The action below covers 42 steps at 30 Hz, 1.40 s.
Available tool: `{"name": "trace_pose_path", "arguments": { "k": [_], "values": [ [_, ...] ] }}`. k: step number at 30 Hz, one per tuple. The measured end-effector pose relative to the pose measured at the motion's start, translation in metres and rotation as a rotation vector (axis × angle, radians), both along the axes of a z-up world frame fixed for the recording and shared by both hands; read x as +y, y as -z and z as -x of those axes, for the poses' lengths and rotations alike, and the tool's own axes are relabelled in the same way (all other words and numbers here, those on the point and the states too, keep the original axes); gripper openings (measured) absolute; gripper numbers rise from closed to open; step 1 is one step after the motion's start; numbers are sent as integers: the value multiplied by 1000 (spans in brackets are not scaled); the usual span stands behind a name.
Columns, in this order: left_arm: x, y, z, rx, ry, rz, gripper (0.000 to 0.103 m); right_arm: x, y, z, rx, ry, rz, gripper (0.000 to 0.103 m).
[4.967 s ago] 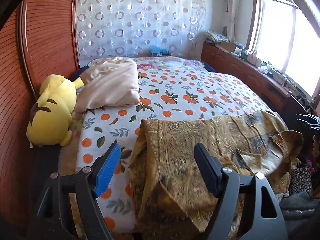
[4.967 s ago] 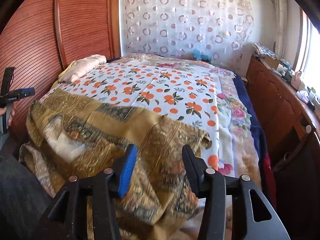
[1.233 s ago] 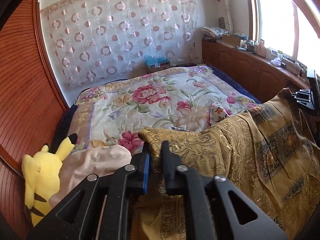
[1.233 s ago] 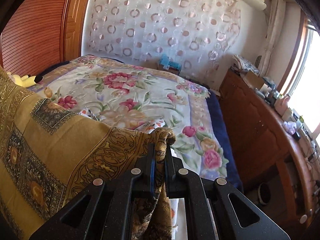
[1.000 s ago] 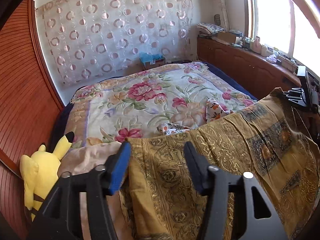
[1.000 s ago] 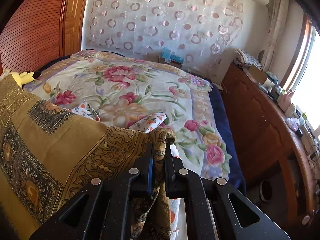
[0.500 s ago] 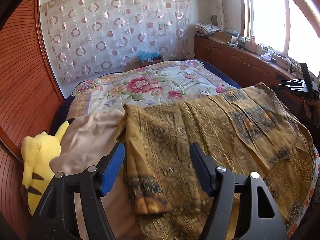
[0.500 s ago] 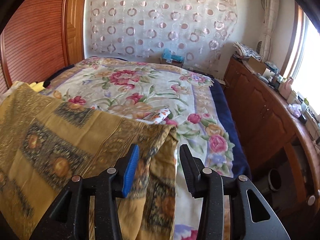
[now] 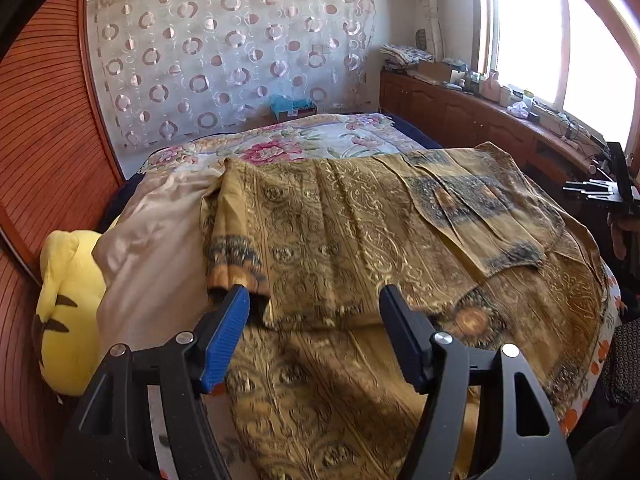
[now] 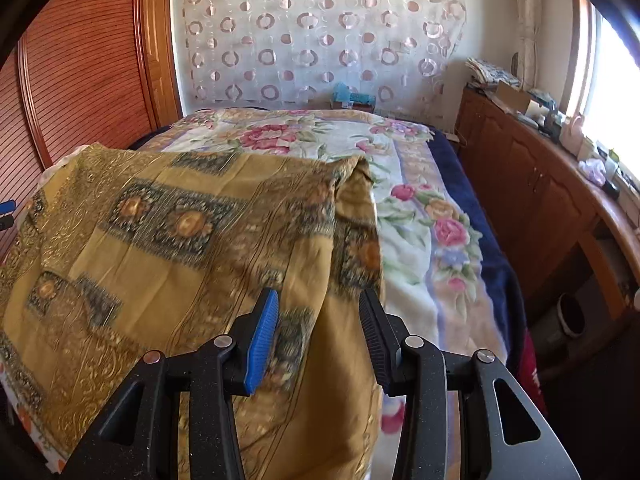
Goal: Fold small clothes
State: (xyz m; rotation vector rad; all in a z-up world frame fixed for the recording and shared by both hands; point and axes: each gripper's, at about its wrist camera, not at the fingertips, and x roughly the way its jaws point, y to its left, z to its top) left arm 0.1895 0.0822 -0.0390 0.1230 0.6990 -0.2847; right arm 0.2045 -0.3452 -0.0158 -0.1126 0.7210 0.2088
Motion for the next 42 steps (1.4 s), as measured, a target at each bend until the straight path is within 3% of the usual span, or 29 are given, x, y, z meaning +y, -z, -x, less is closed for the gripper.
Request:
{"name": "trace_pose_path", "arguments": {
  "k": [7,11,17,25,28,33,39,42],
  "values": [
    [21,16,18,26,-54,18,68,6,14,19,28,-12,-39,44],
    [30,22,14,42,-81,24,68,8,25,13,40,10,-37,59],
    [32,21,6,30,-91,36,68,1,27,0,91,62,-37,59],
    [28,16,-26,33,-111,29,68,4,23,0,84,60,-33,59],
    [32,12,-41,50,-111,70,61,8,24,1,82,61,-30,59],
    [29,18,-65,74,-144,3,50,10,32,4,78,61,-21,59],
    [26,33,-76,110,-149,-51,46,9,30,5,75,59,-16,59],
    [25,33,-75,106,-136,-60,44,14,27,4,96,-8,-20,59]
  ]
}}
